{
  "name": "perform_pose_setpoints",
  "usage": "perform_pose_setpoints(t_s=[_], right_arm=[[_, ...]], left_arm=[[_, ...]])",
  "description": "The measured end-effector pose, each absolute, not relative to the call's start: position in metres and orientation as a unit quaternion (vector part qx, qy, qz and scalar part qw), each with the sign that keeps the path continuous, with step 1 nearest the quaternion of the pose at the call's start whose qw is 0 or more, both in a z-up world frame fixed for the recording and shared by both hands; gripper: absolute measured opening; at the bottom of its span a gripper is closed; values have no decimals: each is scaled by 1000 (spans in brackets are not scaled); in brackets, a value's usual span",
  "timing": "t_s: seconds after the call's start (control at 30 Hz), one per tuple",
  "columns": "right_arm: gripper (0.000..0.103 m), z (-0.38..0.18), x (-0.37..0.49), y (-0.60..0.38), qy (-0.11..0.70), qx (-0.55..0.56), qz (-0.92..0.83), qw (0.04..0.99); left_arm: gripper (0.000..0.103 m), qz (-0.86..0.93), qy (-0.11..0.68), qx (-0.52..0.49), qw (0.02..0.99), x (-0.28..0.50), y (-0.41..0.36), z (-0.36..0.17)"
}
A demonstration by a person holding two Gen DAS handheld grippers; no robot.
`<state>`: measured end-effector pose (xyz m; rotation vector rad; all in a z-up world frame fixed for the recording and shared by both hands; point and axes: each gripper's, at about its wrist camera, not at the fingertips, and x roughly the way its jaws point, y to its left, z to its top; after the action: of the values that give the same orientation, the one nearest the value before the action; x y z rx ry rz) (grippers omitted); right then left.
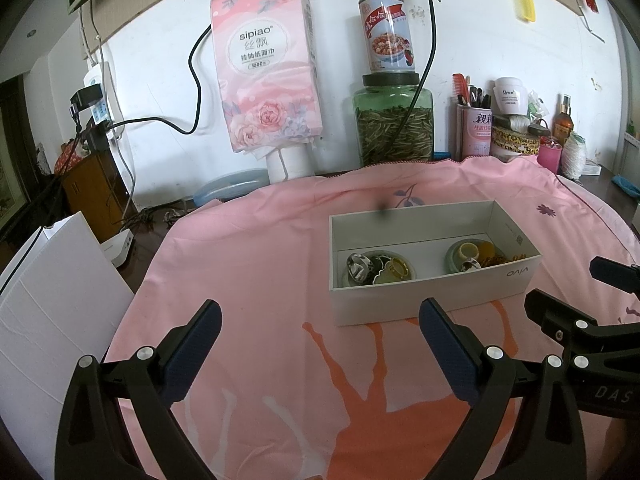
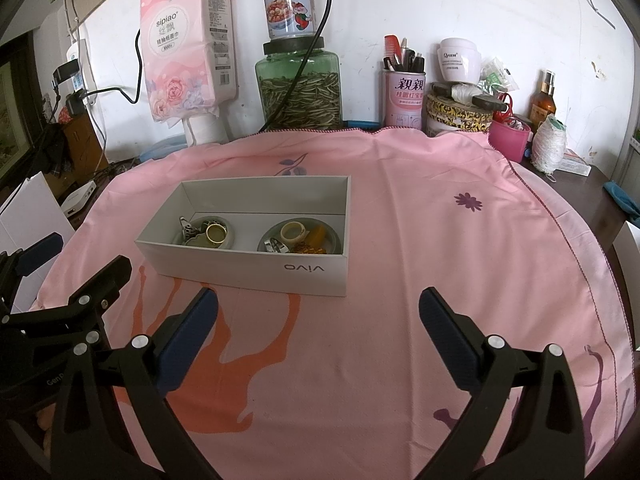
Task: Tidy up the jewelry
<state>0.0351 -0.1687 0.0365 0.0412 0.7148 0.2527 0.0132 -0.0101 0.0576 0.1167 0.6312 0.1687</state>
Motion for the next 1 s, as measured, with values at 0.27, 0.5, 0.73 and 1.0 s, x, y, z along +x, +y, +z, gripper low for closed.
perform_pose_setpoints(t_s=[0.27,0.5,0.73,1.0], right_arm=[[96,36,35,-169,349,20,123,929],[96,36,35,-168,349,20,123,929],[96,36,36,-168,350,20,123,928],[96,30,36,-171,355,22,122,927]], left_arm=[[97,83,310,58,945,14,-13,58],[97,83,310,58,945,14,-11,57],[97,83,310,58,945,15,-13,58],[97,81,321,55,942,14,-9,49]])
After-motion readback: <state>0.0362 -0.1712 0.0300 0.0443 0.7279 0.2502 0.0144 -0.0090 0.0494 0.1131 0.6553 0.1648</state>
